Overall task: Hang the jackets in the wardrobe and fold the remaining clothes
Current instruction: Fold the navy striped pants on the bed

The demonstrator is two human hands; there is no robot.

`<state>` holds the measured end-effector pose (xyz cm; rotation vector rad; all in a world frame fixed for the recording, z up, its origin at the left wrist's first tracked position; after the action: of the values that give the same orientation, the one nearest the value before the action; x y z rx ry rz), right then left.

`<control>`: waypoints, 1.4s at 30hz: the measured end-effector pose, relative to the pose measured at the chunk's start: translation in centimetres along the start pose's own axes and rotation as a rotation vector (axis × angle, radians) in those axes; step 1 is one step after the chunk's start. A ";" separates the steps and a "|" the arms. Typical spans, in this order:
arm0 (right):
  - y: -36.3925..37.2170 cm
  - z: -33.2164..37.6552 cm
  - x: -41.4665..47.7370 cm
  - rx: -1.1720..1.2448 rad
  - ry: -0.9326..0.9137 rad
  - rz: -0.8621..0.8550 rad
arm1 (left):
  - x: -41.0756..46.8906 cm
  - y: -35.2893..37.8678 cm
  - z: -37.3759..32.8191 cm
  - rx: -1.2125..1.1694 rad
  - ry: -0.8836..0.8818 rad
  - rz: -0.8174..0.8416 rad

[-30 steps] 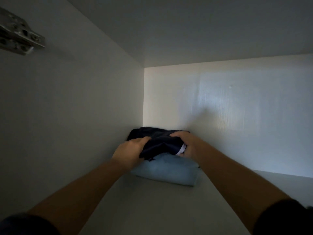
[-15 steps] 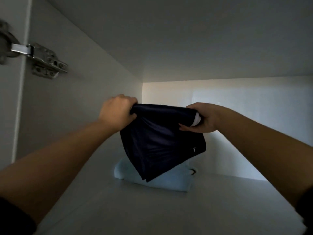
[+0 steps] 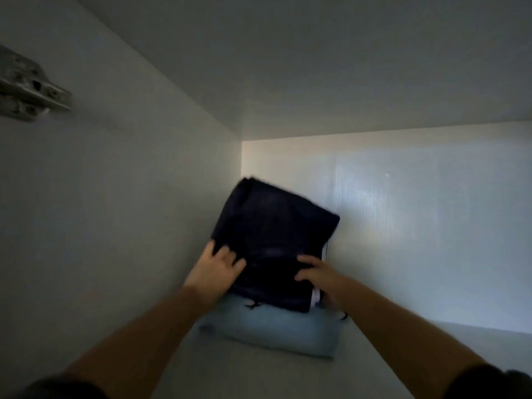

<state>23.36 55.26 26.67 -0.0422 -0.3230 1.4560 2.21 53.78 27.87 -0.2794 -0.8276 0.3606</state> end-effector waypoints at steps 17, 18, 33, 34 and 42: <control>2.6 2.6 5.8 -1.485 -0.355 -0.294 | 6.0 6.8 -1.4 -0.468 -0.566 0.681; 3.1 2.2 6.2 -1.457 -0.416 -0.225 | 6.8 6.9 -1.9 -0.359 -0.438 0.608; 4.4 -1.8 11.0 -1.333 -0.121 0.179 | 9.8 16.8 -3.3 -0.770 -0.383 0.898; 4.4 -2.0 11.0 -1.323 -0.094 0.208 | 9.5 16.9 -3.3 -0.782 -0.391 0.946; 4.4 -1.5 7.7 -1.273 -0.070 0.251 | 5.8 11.8 -4.1 -0.752 -0.251 0.885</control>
<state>20.09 63.56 25.74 -1.0837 -1.2896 1.2786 6.51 66.43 24.60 -1.3435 -1.0350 0.9150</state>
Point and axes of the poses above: each hand's wrist, its own x-axis towards the middle knuckle, its own y-axis out of the palm, z = x × y, the point moved 4 cm from there along x, towards the middle knuckle, and after that the axes turned 2 degrees about -y, right-handed, at the moved point
